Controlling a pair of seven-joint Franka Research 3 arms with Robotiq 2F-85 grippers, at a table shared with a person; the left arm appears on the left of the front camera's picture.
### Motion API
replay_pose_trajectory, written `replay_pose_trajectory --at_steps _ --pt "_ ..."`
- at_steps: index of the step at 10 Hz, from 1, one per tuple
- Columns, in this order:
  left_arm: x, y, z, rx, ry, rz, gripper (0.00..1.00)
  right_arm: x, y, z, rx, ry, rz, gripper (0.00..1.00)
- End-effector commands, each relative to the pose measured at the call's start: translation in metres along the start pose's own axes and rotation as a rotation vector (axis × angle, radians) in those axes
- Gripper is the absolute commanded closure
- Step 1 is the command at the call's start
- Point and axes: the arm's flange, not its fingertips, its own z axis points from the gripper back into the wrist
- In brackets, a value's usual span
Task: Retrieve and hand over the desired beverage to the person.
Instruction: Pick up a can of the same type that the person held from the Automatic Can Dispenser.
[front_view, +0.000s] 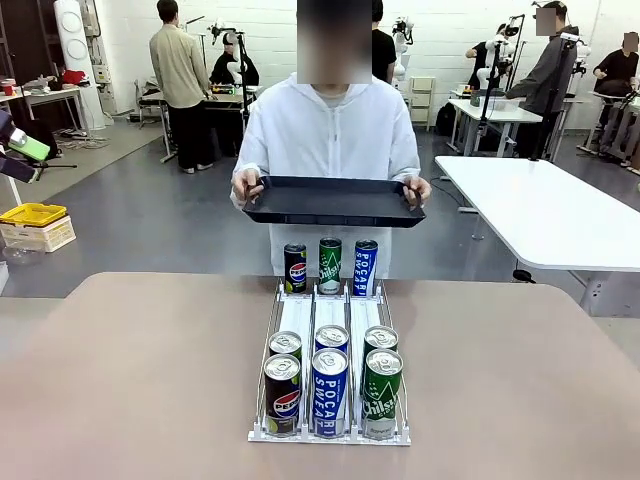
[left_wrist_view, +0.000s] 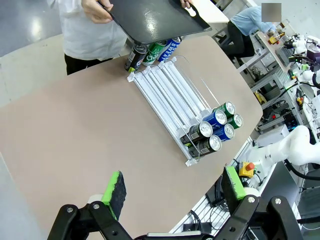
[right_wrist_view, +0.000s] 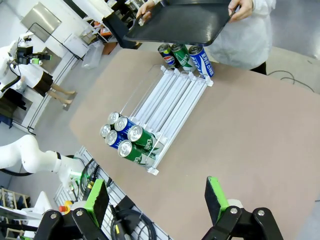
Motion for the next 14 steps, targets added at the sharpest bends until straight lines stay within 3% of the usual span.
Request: replay_pose_trajectory --at_steps 1,14 --pt "0.0004 0.002 0.0013 -0.015 -0.008 -0.02 0.0 0.0042 -0.0012 -0.0002 0.026 -0.015 0.009 0.0" --pt "0.0004 0.002 0.0013 -0.015 -0.008 -0.02 0.0 0.0042 -0.0012 -0.0002 0.026 -0.015 0.009 0.0"
